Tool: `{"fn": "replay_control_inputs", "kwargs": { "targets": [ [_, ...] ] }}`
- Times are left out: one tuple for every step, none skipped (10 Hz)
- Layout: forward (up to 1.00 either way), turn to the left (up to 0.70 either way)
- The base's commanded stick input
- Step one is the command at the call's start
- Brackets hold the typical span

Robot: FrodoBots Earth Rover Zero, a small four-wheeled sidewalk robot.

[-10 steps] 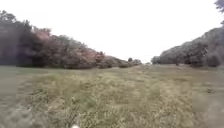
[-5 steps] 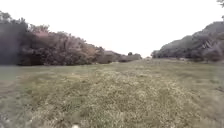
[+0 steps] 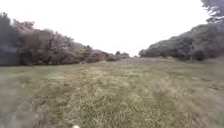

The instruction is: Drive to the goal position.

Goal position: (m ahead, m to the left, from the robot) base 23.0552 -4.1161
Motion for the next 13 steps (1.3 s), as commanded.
{"fn": "replay_control_inputs", "kwargs": {
  "targets": [
    [0.85, 0.01],
    [0.85, 0.01],
    [0.85, 0.01],
    [0.85, 0.01],
    [0.85, 0.01],
    [0.85, 0.01],
    [0.85, 0.01],
    [0.85, 0.01],
    [0.85, 0.01],
    [0.85, 0.01],
    [0.85, 0.01],
    [0.85, 0.01],
    [0.85, 0.01]
  ]
}}
